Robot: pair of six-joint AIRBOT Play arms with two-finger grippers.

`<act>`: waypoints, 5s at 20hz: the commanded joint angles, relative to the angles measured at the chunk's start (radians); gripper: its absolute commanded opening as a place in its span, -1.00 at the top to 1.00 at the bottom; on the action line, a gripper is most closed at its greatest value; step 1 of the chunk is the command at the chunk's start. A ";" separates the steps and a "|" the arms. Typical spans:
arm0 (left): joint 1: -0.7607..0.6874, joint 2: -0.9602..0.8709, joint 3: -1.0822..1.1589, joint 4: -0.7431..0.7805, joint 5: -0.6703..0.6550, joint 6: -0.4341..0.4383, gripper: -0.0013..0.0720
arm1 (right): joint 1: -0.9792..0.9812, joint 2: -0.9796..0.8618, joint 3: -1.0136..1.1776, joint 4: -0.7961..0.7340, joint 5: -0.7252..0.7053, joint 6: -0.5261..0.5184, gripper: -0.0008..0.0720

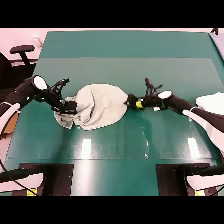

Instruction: Fold the shirts.

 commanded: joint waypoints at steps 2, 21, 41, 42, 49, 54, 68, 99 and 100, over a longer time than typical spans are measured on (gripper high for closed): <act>0.000 0.097 0.040 0.092 0.001 0.017 0.89 | 0.003 0.069 0.167 0.010 0.047 -0.010 0.93; 0.000 0.444 0.955 0.136 -0.100 0.156 0.89 | -0.247 0.560 0.620 -0.060 0.314 -0.005 0.93; -0.197 0.394 -0.423 -0.400 0.319 0.185 -0.49 | -0.640 0.153 0.121 -0.253 0.580 -0.001 0.93; -0.208 0.394 -0.423 -0.400 0.316 0.187 -0.64 | -0.655 0.153 0.092 -0.253 0.570 -0.005 0.93; 0.080 0.434 -0.397 -0.312 0.242 0.156 -0.90 | -0.778 0.155 0.077 -0.250 0.625 -0.031 0.93; 0.252 0.421 -0.394 -0.208 0.295 0.156 -0.90 | -0.771 0.155 0.133 -0.251 0.631 -0.032 0.93; 0.252 0.066 -0.388 -0.549 0.343 0.402 -0.89 | -0.647 0.155 0.134 -0.250 0.575 -0.041 0.93; 0.291 0.405 0.904 -0.217 0.056 0.311 0.89 | -0.656 0.573 0.755 -0.026 0.592 -0.047 0.93; 0.291 0.433 0.950 -0.173 0.047 0.309 0.89 | -0.656 0.603 0.791 -0.047 0.592 -0.042 0.93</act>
